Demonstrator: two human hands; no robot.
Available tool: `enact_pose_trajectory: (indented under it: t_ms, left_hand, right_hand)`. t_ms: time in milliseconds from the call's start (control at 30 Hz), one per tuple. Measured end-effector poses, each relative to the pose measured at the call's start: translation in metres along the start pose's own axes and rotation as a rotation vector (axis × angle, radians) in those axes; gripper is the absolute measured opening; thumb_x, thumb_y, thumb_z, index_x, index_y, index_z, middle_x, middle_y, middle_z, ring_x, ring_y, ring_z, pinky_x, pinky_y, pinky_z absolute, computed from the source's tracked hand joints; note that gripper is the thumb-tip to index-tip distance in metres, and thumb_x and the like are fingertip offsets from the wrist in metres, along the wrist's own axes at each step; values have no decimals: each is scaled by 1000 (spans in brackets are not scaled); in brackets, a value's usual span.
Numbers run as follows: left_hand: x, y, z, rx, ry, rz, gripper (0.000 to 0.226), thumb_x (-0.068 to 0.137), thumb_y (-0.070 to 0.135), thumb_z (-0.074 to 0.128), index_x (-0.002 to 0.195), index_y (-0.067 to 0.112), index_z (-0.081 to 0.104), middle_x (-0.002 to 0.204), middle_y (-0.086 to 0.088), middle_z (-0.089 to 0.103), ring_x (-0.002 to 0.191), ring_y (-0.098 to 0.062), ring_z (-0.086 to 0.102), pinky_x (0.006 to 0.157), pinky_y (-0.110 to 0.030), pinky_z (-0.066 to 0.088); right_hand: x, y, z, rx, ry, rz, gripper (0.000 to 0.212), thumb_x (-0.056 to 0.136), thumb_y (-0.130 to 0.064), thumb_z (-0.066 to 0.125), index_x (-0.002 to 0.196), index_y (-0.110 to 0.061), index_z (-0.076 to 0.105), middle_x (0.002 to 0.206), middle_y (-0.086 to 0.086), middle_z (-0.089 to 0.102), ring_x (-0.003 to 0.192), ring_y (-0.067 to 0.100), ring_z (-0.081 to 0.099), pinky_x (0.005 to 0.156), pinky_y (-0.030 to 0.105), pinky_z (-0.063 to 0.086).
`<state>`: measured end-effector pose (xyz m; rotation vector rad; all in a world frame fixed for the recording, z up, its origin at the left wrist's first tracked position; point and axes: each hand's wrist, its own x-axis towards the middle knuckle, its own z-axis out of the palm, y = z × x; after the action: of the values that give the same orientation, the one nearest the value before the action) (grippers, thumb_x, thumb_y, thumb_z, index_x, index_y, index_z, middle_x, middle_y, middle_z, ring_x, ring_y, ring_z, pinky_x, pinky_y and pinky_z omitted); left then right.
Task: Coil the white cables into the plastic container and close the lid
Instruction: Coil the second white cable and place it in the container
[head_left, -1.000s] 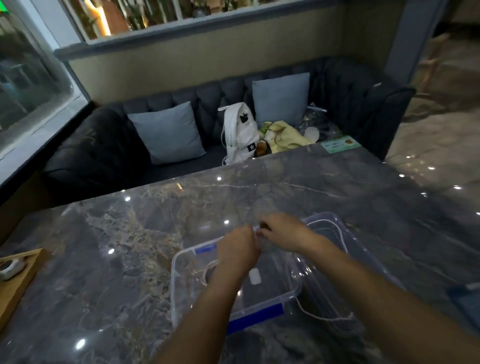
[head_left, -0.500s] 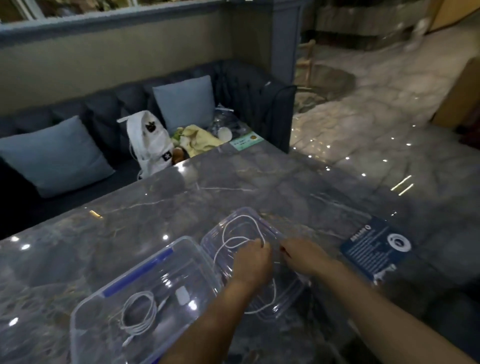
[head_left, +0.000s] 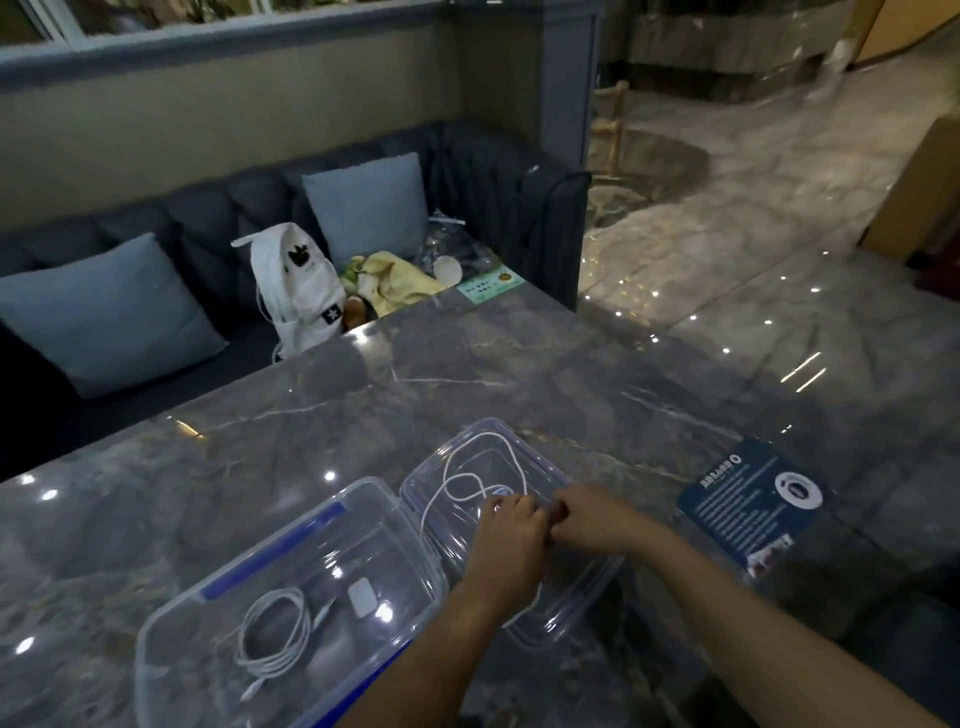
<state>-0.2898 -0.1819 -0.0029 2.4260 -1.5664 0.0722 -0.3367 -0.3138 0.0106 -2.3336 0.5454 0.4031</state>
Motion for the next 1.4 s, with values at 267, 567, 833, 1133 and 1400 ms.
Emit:
enact_pose_trajectory:
  t_ms: [267,567,833,1133,1400]
  left_hand:
    - [16,-30,-54,-498,229,-351,14,90,19,53,92,11,65,83,-4,67,77,-17,59,70,-32,42]
    - [16,-67,-129,-717,455,-507,14,84,22,65,70,19,64,64,7,60,58,-2,53,57,-18,40]
    - [7,-84,-145,-1052,587,-668,22,79,11,70,61,21,63,59,1,65,55,-11,63,51,-23,53]
    - [4,-83,-149,-1255,690,-753,15,82,14,67,73,5,60,67,-6,61,53,-7,63,52,-25,56]
    - [-2,-89,-168,-1437,990,-881,18,93,12,51,77,5,56,76,-8,59,66,-13,63,51,-20,55]
  right_hand:
    - [1,-60,-56,622,60,-280,7,82,-17,65,75,-17,65,65,2,62,54,11,56,50,24,47]
    - [7,-112,-52,922,85,-544,26,69,-36,61,90,-22,66,89,-5,69,84,5,65,72,16,49]
    - [9,-131,-45,676,-87,-608,42,76,-18,73,115,-25,59,110,5,67,101,14,64,85,27,55]
    - [12,-141,-41,145,225,-672,12,87,-27,59,88,-22,70,79,-3,69,72,9,62,69,33,50]
    - [11,-141,-29,210,217,-659,28,83,-49,57,79,-24,69,67,-9,68,64,6,63,63,33,53]
